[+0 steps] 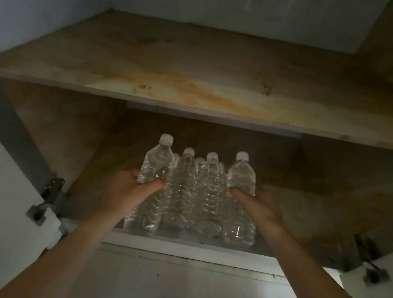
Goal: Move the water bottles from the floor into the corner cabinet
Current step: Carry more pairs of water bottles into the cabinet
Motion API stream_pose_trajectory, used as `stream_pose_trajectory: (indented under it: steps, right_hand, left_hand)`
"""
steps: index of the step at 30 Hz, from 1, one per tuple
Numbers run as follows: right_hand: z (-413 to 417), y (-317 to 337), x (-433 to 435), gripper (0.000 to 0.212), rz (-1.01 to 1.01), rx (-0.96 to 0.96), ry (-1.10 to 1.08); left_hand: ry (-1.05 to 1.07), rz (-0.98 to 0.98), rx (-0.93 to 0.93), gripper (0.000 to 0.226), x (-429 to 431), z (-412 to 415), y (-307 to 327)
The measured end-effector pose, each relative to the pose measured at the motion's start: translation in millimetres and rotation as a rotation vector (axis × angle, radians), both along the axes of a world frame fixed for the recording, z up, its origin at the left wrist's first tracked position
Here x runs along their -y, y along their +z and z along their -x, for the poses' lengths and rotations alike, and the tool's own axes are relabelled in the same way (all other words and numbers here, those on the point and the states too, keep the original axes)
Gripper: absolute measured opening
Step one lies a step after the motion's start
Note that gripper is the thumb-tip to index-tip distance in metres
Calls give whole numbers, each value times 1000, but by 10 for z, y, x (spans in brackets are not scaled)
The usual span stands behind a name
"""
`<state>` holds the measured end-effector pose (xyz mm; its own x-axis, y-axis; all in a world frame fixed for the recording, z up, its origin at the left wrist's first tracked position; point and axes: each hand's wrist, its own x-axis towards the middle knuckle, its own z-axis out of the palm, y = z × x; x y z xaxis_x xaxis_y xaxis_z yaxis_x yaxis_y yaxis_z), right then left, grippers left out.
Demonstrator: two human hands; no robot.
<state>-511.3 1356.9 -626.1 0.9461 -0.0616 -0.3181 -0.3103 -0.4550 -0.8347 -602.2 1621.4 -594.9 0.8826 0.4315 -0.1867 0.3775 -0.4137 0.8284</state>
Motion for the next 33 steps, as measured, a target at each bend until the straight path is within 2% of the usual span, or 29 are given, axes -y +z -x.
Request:
stream_pose_trajectory:
  steps: [5, 10, 17, 19, 24, 29, 33]
  right_hand:
    - [-130, -12, -73, 38, 63, 0, -9]
    - [-173, -119, -164, 51, 164, 51, -9]
    - [-155, -247, -187, 36, 206, 185, 53]
    - [-163, -330, -165, 42, 196, 224, 65]
    - [-142, -476, -146, 73, 187, 222, -2]
    - [-151, -454, -169, 74, 234, 231, -24]
    - [-140, -463, -152, 78, 221, 237, -11]
  left_hand:
    - [-2, 3, 13, 32, -40, -48, -21]
    - [15, -27, 0, 37, -181, -101, -117]
    - [13, -56, -4, 33, -308, -201, -302]
    - [27, -70, -17, 37, -337, -236, -358]
    - [-7, -107, -47, 46, -477, -317, -453]
    - [59, -228, -75, 44, -654, -390, -463]
    - [114, -182, -125, 48, -784, -387, -535]
